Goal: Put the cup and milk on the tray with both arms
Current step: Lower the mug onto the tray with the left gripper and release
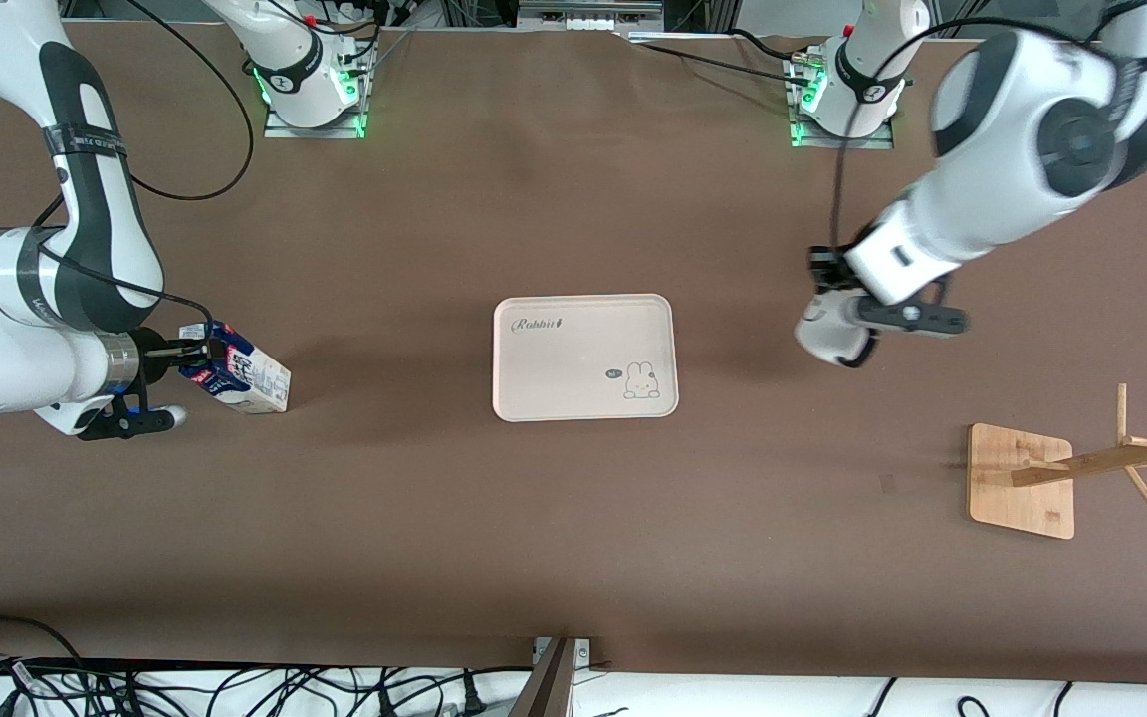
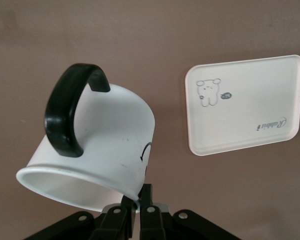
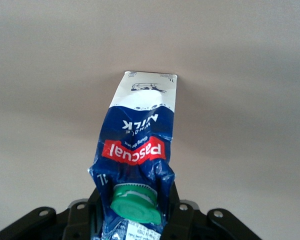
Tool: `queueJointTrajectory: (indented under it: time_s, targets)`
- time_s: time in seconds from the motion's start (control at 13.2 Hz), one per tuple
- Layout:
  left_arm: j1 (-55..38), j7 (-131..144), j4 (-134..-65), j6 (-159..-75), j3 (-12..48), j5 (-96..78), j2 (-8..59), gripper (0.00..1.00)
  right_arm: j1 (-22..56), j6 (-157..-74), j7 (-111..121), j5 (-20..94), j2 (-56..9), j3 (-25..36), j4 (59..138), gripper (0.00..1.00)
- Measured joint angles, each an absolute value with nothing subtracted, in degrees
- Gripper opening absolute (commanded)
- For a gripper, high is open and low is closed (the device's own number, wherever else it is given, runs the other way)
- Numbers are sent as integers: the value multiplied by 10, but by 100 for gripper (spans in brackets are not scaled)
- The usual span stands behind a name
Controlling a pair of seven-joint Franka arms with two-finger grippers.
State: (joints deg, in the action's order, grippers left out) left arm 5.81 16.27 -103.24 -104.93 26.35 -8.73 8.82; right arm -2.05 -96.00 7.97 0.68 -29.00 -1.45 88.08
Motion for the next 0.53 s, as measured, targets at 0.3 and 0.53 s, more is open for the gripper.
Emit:
queueJointTrajectory:
  time_s: [0.3,0.53]
  targets:
    - [-52,376,-909,-970,263,-64,214,0,-21,-960,80,7,-291,-14,882,50]
    - [-99,489,-807,-953,261,-55,333,0,-21,-960,81,7,-291,-14,883,42]
